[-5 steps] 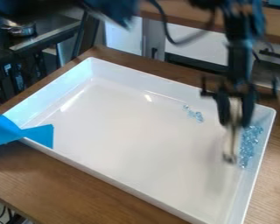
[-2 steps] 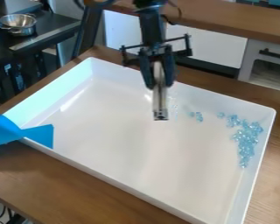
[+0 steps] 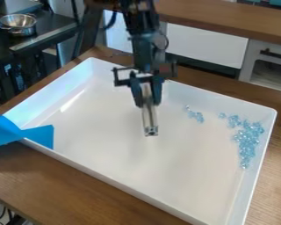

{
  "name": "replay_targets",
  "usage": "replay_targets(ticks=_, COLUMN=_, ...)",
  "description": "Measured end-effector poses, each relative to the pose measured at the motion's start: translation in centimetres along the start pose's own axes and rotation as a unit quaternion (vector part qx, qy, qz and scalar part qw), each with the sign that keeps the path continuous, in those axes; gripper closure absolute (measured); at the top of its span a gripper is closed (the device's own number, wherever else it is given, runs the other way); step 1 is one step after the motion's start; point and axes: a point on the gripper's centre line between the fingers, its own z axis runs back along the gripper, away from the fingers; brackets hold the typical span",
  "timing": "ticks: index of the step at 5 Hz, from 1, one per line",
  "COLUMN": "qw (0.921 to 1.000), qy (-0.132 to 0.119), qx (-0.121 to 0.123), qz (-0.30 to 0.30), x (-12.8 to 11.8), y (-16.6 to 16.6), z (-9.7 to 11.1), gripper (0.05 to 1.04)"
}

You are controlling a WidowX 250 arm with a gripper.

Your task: Sweep into pile

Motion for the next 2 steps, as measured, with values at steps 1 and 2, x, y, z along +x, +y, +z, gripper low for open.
replay_targets(ticks=1, qw=0.9998, qy=-0.001, qx=0.022, qz=0.000, x=0.8, y=-1.1, z=-1.3, gripper=0.733)
replay_targets(ticks=2, qw=0.9992, qy=0.006, qx=0.039, qz=-0.007, x=1.1, y=-2.3, z=-2.7, gripper=0.733)
